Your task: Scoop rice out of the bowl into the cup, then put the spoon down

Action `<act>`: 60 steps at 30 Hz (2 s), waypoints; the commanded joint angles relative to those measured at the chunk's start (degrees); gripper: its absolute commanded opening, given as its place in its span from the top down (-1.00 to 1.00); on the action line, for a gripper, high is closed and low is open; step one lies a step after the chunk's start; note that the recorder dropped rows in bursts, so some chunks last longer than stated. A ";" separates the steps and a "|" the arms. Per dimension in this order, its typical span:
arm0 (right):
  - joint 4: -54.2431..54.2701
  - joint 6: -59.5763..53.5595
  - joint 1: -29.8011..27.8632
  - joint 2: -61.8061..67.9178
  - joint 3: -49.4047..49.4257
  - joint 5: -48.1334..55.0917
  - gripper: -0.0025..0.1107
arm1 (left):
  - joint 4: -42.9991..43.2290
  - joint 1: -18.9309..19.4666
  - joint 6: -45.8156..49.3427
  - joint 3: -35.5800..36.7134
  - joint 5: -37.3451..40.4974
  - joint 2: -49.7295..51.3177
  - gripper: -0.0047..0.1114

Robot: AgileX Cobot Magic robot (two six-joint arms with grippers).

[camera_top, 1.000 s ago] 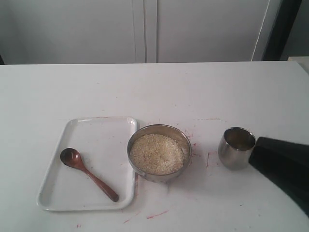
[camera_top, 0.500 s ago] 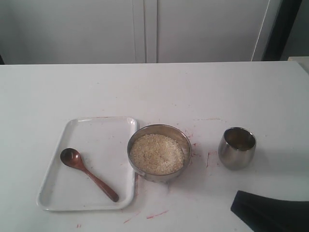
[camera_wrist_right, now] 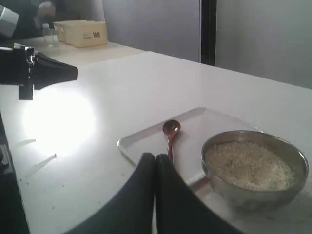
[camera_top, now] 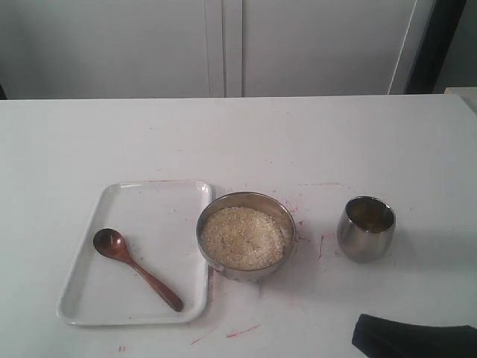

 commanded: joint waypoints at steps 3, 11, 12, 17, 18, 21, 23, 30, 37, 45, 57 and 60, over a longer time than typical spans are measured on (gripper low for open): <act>0.00 1.86 -0.09 -1.03 0.32 3.27 0.96 | 0.00 0.09 0.00 -0.31 0.09 0.04 0.67; 0.00 1.86 -1.34 -7.62 0.32 3.27 0.96 | 0.00 0.09 0.00 -0.31 0.09 0.04 0.67; 0.00 1.86 -1.79 -8.45 0.32 3.27 0.96 | 0.00 0.09 0.00 -0.31 0.09 0.04 0.67; 0.00 1.86 -5.77 -11.40 0.32 3.27 0.96 | 0.00 0.09 0.00 -0.31 0.09 0.04 0.67; 0.00 1.86 -6.91 -11.65 0.32 3.27 0.96 | 0.00 0.09 0.00 -0.31 0.09 0.04 0.67; 0.00 1.86 -10.62 -12.44 0.32 3.27 0.96 | 0.00 0.09 0.00 -0.31 0.09 0.04 0.67; 0.00 1.86 -13.59 -12.98 0.32 3.27 0.96 | 0.00 0.09 0.00 -0.31 0.09 0.04 0.67; 0.00 1.86 -24.60 -14.95 0.32 3.27 0.96 | 0.00 0.09 0.00 -0.31 0.09 0.04 0.67; 0.00 1.86 -36.43 -19.48 0.32 3.27 0.96 | 0.00 0.09 0.00 -0.31 0.09 0.04 0.67; 0.00 1.86 -47.81 -19.48 0.32 7.32 0.96 | 0.00 0.09 0.00 -0.31 0.09 0.04 0.67; 0.00 1.86 -58.69 -19.48 0.32 28.54 0.96 | 0.00 0.09 0.00 -0.31 0.09 0.04 0.67; -1.67 1.75 -60.45 -19.48 0.32 30.08 0.96 | 0.00 0.09 0.00 -0.31 0.09 0.04 0.67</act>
